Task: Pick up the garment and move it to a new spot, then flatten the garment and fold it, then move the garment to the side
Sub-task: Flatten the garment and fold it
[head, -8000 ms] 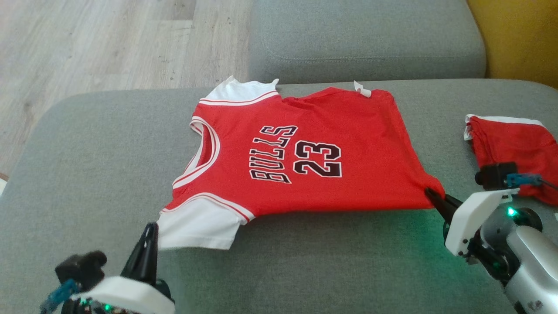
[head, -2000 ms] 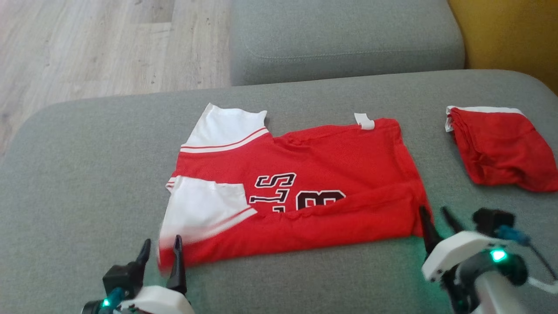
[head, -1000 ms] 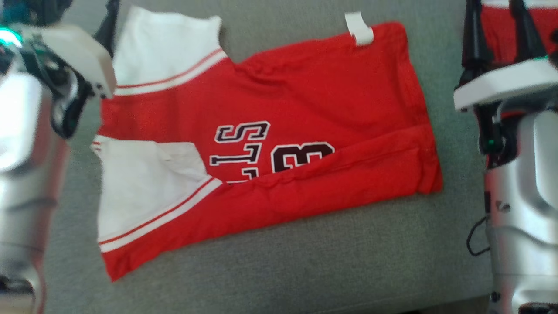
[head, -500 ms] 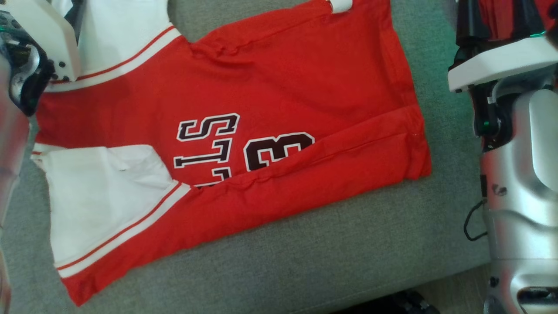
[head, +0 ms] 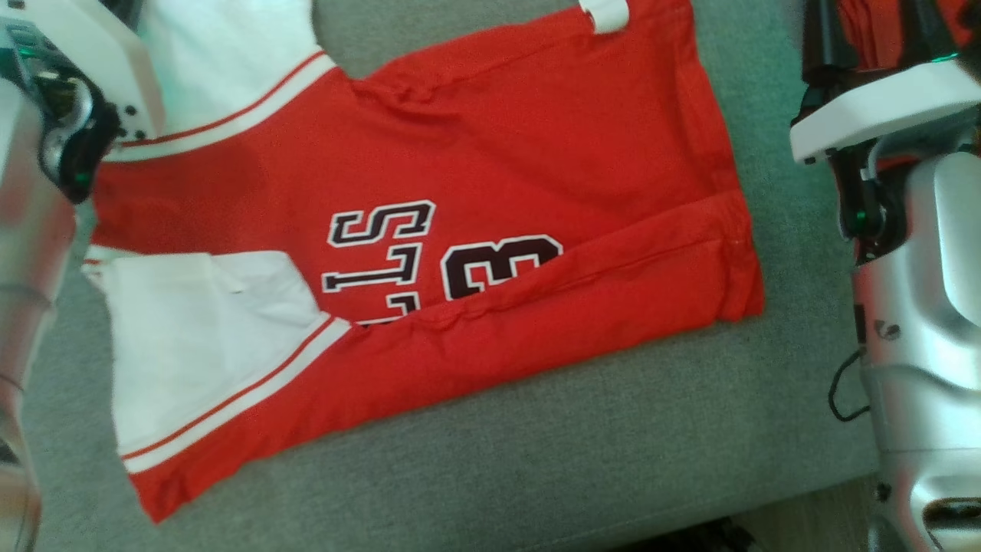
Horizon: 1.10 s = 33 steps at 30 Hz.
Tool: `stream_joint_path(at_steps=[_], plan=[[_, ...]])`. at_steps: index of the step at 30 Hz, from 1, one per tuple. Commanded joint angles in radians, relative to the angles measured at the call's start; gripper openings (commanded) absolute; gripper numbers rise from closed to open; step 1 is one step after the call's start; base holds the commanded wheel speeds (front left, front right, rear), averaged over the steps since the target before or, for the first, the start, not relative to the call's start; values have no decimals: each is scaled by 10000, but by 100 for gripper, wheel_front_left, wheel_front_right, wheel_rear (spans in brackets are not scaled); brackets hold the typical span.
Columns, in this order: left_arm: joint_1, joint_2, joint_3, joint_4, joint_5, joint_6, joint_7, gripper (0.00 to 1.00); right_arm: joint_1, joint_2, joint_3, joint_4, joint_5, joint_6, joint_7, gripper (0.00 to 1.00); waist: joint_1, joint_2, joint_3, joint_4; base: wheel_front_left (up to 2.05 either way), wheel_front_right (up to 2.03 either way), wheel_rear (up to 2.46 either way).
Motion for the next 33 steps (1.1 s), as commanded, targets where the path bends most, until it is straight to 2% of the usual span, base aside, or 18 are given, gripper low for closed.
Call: stream_joint_path(at_steps=[1, 6, 13, 20, 26, 33], plan=[[-318, 346, 192, -199, -42, 18, -208, 0, -219, -57, 229, -306, 118, -9, 73, 100, 0, 0, -212, 193, 0, 0, 0], [-2, -12, 1, -656, -307, 18, -1823, 0, -83, -983, 1166, -77, 834, -9, 581, 100, 0, 0, -962, 948, 0, 0, 0], [828, -97, -545, -1796, -536, 18, -2810, 0, 80, -1976, 1975, 909, 1817, -9, 1324, 100, 0, 0, -1617, 1953, 0, 0, 0], [1640, 161, -1034, -3258, -556, 18, -3074, 0, 21, -2677, 2692, 2230, 2326, -9, 1896, 100, 0, 0, -1805, 2677, 0, 0, 0], [2110, 347, -1253, -4398, -546, 157, -2846, 0, -345, -2819, 3009, 3467, 2312, -9, 2267, 100, 0, 0, -1715, 2978, 0, 0, 0], [2251, 511, -1322, -5131, -596, 351, -2545, 0, -933, -2772, 3023, 4702, 2029, -9, 2102, 100, 0, 0, -1516, 3082, 0, 0, 0]])
